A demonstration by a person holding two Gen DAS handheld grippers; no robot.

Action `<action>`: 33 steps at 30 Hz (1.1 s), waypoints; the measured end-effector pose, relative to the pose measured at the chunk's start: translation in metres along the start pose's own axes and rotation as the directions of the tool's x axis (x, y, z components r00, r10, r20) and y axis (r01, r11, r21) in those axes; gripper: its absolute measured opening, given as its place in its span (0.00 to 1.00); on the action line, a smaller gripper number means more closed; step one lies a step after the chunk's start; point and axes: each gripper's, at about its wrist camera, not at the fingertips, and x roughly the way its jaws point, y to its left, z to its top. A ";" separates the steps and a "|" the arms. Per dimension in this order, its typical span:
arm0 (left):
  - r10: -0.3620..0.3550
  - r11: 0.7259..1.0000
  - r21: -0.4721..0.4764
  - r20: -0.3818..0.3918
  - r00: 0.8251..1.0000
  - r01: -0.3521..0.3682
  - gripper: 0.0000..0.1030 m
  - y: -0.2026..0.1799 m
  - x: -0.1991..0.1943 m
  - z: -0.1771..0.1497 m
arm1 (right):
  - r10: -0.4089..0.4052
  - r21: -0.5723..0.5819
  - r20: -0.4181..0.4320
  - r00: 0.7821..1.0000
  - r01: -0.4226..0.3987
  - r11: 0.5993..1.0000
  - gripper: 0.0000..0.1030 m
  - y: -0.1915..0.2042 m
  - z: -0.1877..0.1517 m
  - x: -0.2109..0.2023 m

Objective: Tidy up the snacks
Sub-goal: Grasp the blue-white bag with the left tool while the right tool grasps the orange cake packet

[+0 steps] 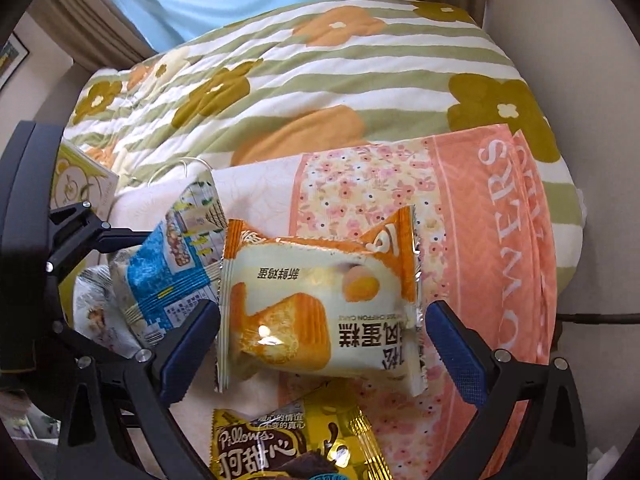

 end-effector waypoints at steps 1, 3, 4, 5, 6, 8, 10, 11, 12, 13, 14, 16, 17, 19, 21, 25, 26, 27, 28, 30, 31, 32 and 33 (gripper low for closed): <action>-0.003 1.000 0.001 0.001 1.000 0.003 0.73 0.000 0.000 -0.001 | -0.007 -0.006 -0.004 1.000 0.007 1.000 0.99 0.001 0.000 0.002; -0.007 1.000 -0.003 0.002 1.000 0.007 0.70 0.000 -0.001 -0.002 | -0.023 -0.019 -0.012 1.000 0.023 1.000 0.99 0.000 0.000 0.007; -0.007 1.000 -0.008 0.002 1.000 0.007 0.69 0.001 -0.002 -0.003 | -0.022 -0.022 -0.009 1.000 0.022 1.000 0.99 0.000 0.000 0.009; -0.008 1.000 -0.013 0.001 1.000 0.008 0.68 0.002 -0.003 -0.003 | -0.015 -0.023 -0.002 1.000 0.015 1.000 0.99 -0.001 0.001 0.010; -0.011 1.000 -0.018 0.001 1.000 0.011 0.68 0.002 -0.004 -0.004 | -0.012 -0.023 0.002 1.000 0.012 1.000 0.99 0.000 0.002 0.010; -0.015 0.999 -0.030 0.001 1.000 0.015 0.66 0.003 -0.005 -0.006 | -0.008 -0.031 0.004 1.000 0.008 0.999 0.99 0.000 0.003 0.012; -0.020 0.999 -0.043 -0.003 1.000 0.020 0.66 0.004 -0.006 -0.008 | -0.009 -0.033 0.002 1.000 0.009 0.999 0.99 0.000 0.005 0.015; -0.020 0.999 -0.049 -0.005 1.000 0.020 0.66 0.005 -0.006 -0.008 | -0.008 -0.031 -0.001 1.000 0.008 0.999 0.99 0.000 0.006 0.017; -0.020 0.998 -0.054 -0.008 1.000 0.020 0.66 0.005 -0.007 -0.010 | 0.008 -0.019 -0.015 1.000 -0.008 1.000 0.99 -0.002 0.007 0.020; -0.022 0.998 -0.059 -0.008 1.000 0.021 0.66 0.005 -0.008 -0.011 | 0.021 -0.003 -0.024 0.999 -0.021 1.000 0.99 -0.002 0.006 0.023; -0.023 0.998 -0.063 -0.007 1.000 0.022 0.66 0.005 -0.008 -0.012 | 0.038 0.024 -0.035 0.999 -0.037 0.999 0.99 -0.005 0.006 0.026; -0.027 0.997 -0.074 -0.007 1.000 0.027 0.65 0.005 -0.010 -0.014 | 0.063 0.058 -0.034 0.997 -0.061 0.996 0.99 -0.008 0.005 0.029; -0.027 0.997 -0.079 -0.006 1.000 0.026 0.65 0.005 -0.011 -0.015 | 0.063 0.059 -0.030 0.998 -0.062 0.996 0.99 -0.008 0.005 0.029; -0.026 0.996 -0.087 -0.004 1.000 0.026 0.65 0.003 -0.013 -0.018 | 0.056 0.046 -0.024 0.998 -0.055 0.997 0.99 -0.005 0.004 0.028; -0.026 0.995 -0.094 -0.003 1.000 0.025 0.65 0.003 -0.014 -0.020 | 0.035 0.021 -0.018 0.999 -0.034 0.999 0.98 -0.001 0.003 0.026; -0.022 0.993 -0.114 0.004 1.000 0.022 0.65 0.000 -0.019 -0.027 | 0.024 -0.014 0.004 1.000 -0.024 1.000 0.83 0.005 0.002 0.019; -0.022 0.993 -0.120 0.005 1.000 0.023 0.65 -0.001 -0.020 -0.028 | 0.028 -0.024 0.010 1.000 -0.028 0.999 0.78 0.005 0.001 0.016; -0.022 0.992 -0.126 0.008 1.000 0.023 0.65 -0.002 -0.022 -0.029 | 0.023 -0.031 0.015 1.000 -0.022 0.999 0.76 0.006 0.001 0.013; -0.024 0.991 -0.130 0.011 1.000 0.025 0.65 -0.003 -0.023 -0.030 | 0.015 -0.035 0.018 1.000 -0.015 0.999 0.75 0.005 0.000 0.012; -0.026 0.990 -0.141 0.023 0.999 0.029 0.65 -0.005 -0.029 -0.032 | -0.003 -0.048 0.030 1.000 0.005 0.999 0.74 0.006 -0.003 0.007; -0.024 0.989 -0.143 0.028 0.999 0.028 0.65 -0.007 -0.032 -0.033 | -0.002 -0.047 0.035 0.999 0.004 0.999 0.74 0.005 -0.004 0.004; -0.021 0.989 -0.146 0.036 0.999 0.026 0.65 -0.009 -0.036 -0.033 | 0.002 -0.043 0.045 0.999 0.000 0.999 0.74 0.004 -0.005 -0.001; -0.019 0.989 -0.148 0.041 0.999 0.025 0.65 -0.010 -0.039 -0.033 | 0.003 -0.039 0.057 0.998 -0.001 0.999 0.74 0.003 -0.006 -0.007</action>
